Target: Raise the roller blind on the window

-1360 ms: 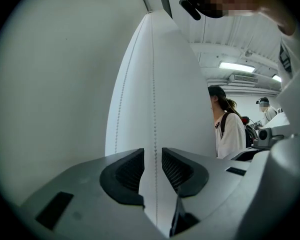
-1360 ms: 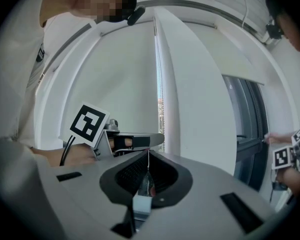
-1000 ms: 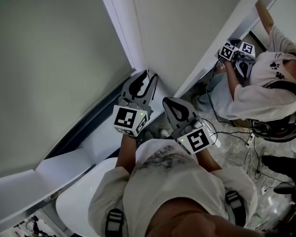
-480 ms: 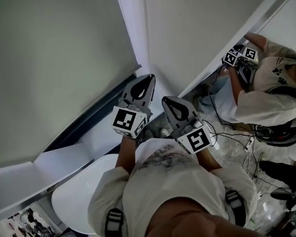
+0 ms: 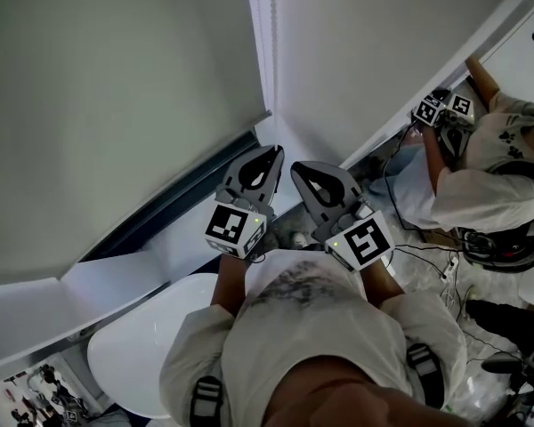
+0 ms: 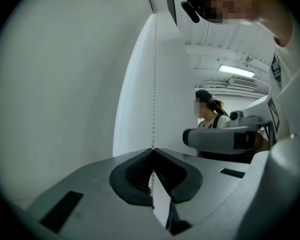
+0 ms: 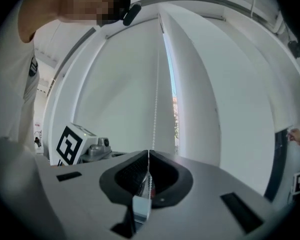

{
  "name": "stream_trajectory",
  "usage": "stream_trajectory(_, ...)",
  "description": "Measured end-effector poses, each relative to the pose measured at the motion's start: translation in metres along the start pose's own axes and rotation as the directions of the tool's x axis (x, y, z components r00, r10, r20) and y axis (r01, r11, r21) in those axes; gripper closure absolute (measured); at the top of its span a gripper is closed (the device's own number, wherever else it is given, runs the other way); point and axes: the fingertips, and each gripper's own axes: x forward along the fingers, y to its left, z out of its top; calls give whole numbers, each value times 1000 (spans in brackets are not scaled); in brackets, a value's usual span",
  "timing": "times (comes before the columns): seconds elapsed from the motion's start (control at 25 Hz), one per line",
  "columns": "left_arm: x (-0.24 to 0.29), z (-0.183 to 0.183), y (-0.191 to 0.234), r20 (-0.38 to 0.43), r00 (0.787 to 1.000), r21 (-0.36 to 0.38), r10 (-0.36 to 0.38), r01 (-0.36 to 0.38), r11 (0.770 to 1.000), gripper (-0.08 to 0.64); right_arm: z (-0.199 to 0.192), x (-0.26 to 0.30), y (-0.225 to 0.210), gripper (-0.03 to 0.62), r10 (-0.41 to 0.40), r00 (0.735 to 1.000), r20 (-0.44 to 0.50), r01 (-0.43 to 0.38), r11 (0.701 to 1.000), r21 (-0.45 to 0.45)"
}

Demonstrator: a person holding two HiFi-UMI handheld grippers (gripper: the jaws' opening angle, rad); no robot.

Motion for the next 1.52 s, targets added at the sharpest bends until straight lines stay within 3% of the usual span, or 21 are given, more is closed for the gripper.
stream_trajectory(0.4,-32,0,7,5,1000,-21,8,-8,1000,552,72,26,19,526,67,995,76,-64,997,-50)
stream_trajectory(0.6,-51,-6,22,10,1000,-23,21,-21,1000,552,89,47,35,463,101,990,103,-94,993,-71)
stream_trajectory(0.88,-36,-18,12,8,1000,-24,15,-15,1000,552,116,47,17,462,128,978,164,-115,989,-88)
stream_trajectory(1.04,-54,-13,13,10,1000,-12,8,-8,1000,552,133,57,35,462,141,977,162,-123,985,-118)
stream_trajectory(1.2,-61,-26,23,8,1000,-18,3,-3,1000,552,122,73,42,518,157,978,135,-148,986,-79)
stream_trajectory(1.36,-59,-36,30,1,1000,-21,6,-6,1000,552,110,81,38,526,169,977,133,-169,986,-11)
stream_trajectory(1.52,-60,-43,28,-2,1000,-28,3,-3,1000,552,106,78,35,528,144,976,165,-145,989,-4)
